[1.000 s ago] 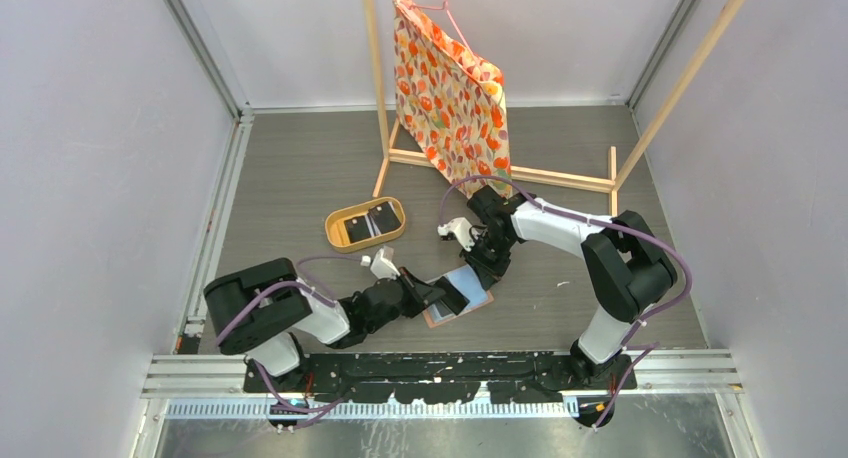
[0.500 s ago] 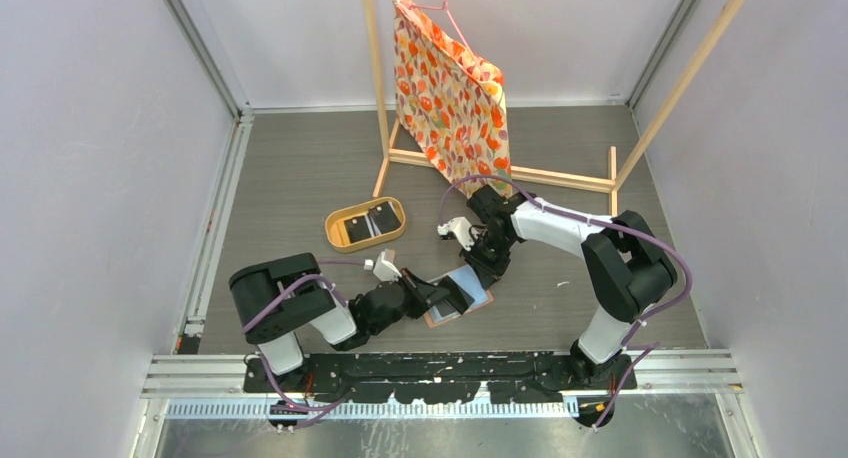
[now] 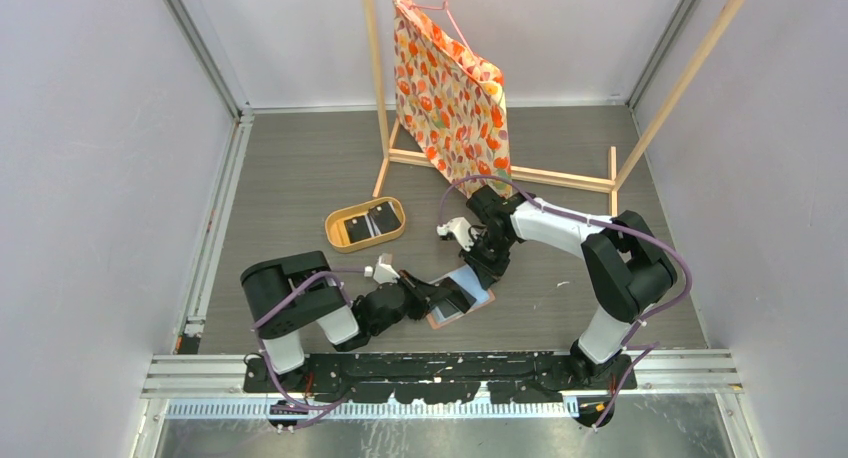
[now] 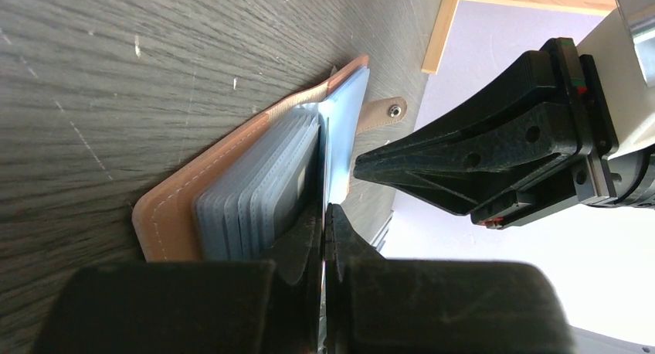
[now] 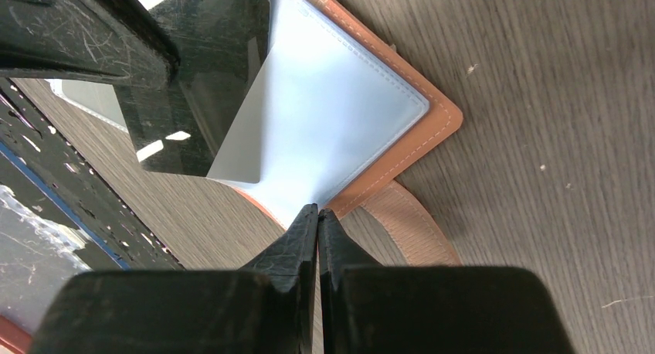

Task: Put the credit cards into the card holder
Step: Insert the credit card into the card holder.

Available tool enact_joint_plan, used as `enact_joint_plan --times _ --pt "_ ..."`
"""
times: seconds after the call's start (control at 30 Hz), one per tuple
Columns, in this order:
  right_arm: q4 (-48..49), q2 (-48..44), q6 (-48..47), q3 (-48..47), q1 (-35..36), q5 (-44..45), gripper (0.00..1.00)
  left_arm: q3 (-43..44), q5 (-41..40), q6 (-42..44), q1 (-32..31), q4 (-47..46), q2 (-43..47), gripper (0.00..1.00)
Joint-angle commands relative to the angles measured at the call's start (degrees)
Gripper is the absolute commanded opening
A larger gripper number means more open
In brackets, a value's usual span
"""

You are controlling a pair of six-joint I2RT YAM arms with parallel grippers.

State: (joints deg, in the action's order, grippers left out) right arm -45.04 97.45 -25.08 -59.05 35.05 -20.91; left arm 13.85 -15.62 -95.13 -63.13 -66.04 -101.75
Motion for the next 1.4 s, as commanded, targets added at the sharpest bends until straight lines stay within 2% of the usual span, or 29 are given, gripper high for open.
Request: enact_joint_plan --times 0.0,0.1,0.23,0.7,0.9,1.1,1.27,1.37 --pt "-0.33 -0.82 0.2 -2.04 0.47 -0.43 0.08 -0.43 1.07 -0.26 -0.24 7.1 1.78 0.0" --pt "-0.33 -0.9 0.2 -2.04 0.49 -0.45 0.08 0.97 1.65 0.93 0.3 14.31 5.3 0.0" --pt "-0.4 -0.94 0.19 -2.04 0.55 -0.45 0.08 2.41 3.26 2.73 1.55 19.04 7.05 0.0" --pt "-0.45 -1.29 0.1 -2.04 0.68 -0.37 0.08 4.92 12.83 2.91 4.92 2.53 -7.27 0.0" --pt "-0.49 -1.38 0.07 -2.12 0.71 -0.32 0.09 5.02 14.3 4.21 6.36 1.9 -8.67 0.01" --pt "-1.16 -2.88 -0.27 -2.55 0.58 -1.67 0.1 6.35 18.58 6.14 8.62 1.34 -10.95 0.07" --pt "-2.31 -5.73 -1.11 -2.67 0.18 -7.16 0.11 7.74 20.34 6.88 8.91 2.21 -12.48 0.13" --pt "-3.79 -8.15 -3.36 -2.24 0.3 -14.74 0.11 7.93 20.58 6.8 8.91 1.83 -13.14 0.15"
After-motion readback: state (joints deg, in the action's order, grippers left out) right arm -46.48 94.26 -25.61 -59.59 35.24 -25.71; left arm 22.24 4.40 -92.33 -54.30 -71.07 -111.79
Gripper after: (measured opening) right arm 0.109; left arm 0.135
